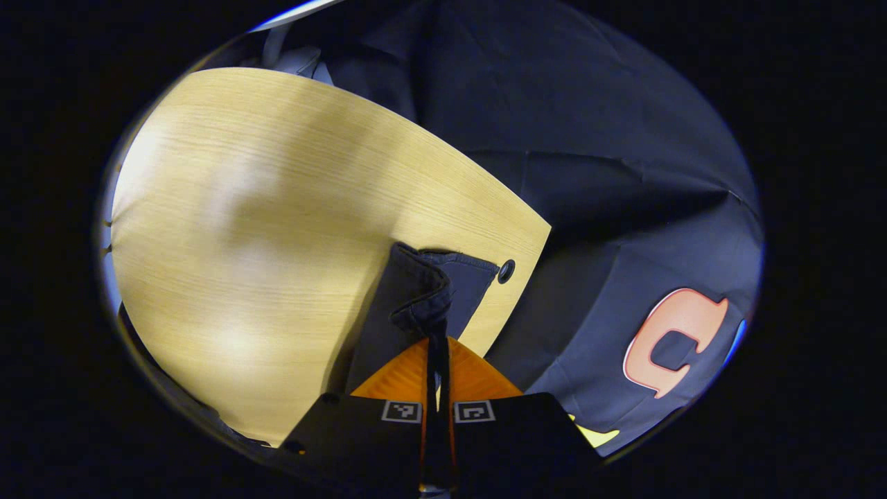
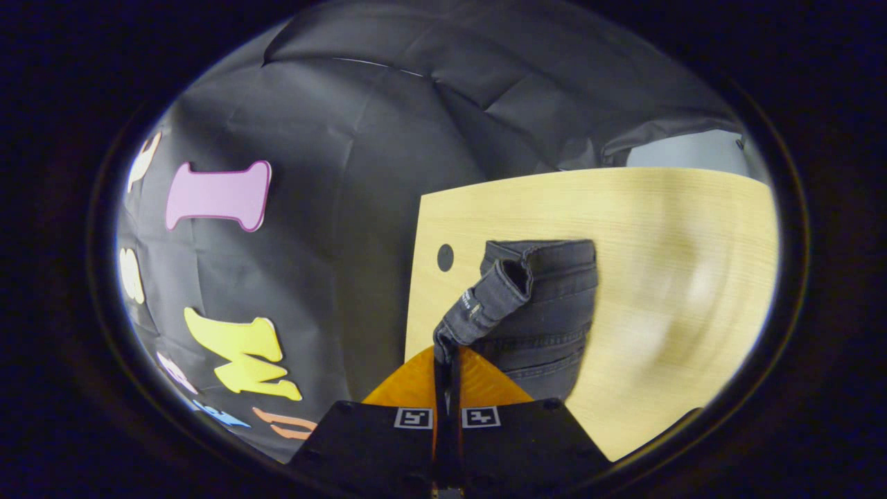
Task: Grasp the waist and the cuffs of the jeans and fold them to make the two legs overlap; first hold the waist and fold one-third of the jeans toward the cuffs, then hold the cuffs and fold the remaining one-third in the same direction to finish folding.
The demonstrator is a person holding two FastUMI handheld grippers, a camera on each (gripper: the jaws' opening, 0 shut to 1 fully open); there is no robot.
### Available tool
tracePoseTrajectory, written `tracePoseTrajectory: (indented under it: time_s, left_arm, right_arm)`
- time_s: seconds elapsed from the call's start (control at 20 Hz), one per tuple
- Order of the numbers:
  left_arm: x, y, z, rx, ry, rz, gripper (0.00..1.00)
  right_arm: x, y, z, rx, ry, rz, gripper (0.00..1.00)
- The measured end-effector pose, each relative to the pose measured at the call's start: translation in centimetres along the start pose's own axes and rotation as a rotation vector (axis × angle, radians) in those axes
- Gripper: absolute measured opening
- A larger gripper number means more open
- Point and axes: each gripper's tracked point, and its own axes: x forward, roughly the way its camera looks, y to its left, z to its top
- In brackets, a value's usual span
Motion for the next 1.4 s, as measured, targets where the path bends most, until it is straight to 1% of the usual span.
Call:
tracePoseTrajectory:
  time_s: [0.2, 0.35, 0.4, 0.5, 0.65, 0.7, 0.85, 0.95, 1.05, 1.1, 1.15, 1.2, 1.25, 1.3, 1.35, 1.4]
  left_arm:
    - [4.2, -2.8, -0.2, 0.023, -0.011, 0.026, 0.03]
    - [7.0, -4.3, -0.5, 0.041, -0.008, 0.049, 0.04]
    - [8.6, -4.9, -0.5, 0.054, -0.011, 0.058, 0.03]
    - [10.9, -5.2, -0.8, 0.070, 0.006, 0.086, 0.03]
    - [14.1, -5.4, -0.9, 0.134, -0.006, 0.131, 0.03]
    - [14.9, -5.7, -1.1, 0.151, -0.004, 0.135, 0.03]
    - [16.7, -5.3, -0.9, 0.173, -0.001, 0.152, 0.03]
    - [17.8, -4.8, -0.6, 0.219, 0.001, 0.163, 0.03]
    - [18.2, -4.8, -0.5, 0.287, 0.004, 0.152, 0.04]
    - [18.4, -5.4, -0.8, 0.312, 0.013, 0.115, 0.06]
    - [18.1, -6.4, -1.3, 0.329, 0.017, 0.070, 0.00]
    - [17.9, -7.6, -1.9, 0.332, 0.009, 0.019, 0.25]
    - [17.5, -8.5, -2.1, 0.343, 0.001, -0.012, 0.49]
    - [16.9, -9.3, -2.4, 0.367, -0.006, -0.037, 0.74]
    - [16.1, -9.9, -2.9, 0.393, -0.010, -0.062, 0.98]
    - [15.1, -10.7, -3.4, 0.424, -0.004, -0.091, 0.99]
  right_arm:
    - [3.8, 0.9, 0.4, -0.001, -0.021, -0.025, 0.01]
    - [6.6, 0.9, 0.8, -0.042, -0.050, -0.063, 0.01]
    - [7.4, 1.0, 1.0, -0.053, -0.055, -0.075, 0.01]
    - [9.4, 0.4, 1.2, -0.057, -0.074, -0.105, 0.01]
    - [12.1, -0.4, 1.4, -0.076, -0.095, -0.145, 0.01]
    - [12.8, -0.5, 1.4, -0.098, -0.101, -0.152, 0.01]
    - [13.7, -1.4, 1.3, -0.137, -0.101, -0.172, 0.01]
    - [13.7, -1.4, 1.4, -0.147, -0.108, -0.185, 0.01]
    - [13.9, -1.5, 1.3, -0.168, -0.114, -0.193, 0.01]
    - [13.9, -1.1, 1.0, -0.169, -0.106, -0.161, 0.01]
    - [14.6, -1.0, 0.4, -0.156, -0.087, -0.128, 0.32]
    - [15.5, -1.0, 0.1, -0.163, -0.061, -0.136, 0.63]
    - [16.2, -1.8, -1.0, -0.197, -0.057, -0.154, 0.94]
    - [15.1, -1.3, -0.9, -0.236, -0.066, -0.162, 0.91]
    - [14.6, -1.2, -1.2, -0.267, -0.066, -0.161, 0.98]
    - [14.0, -0.5, -1.6, -0.279, -0.055, -0.147, 0.98]
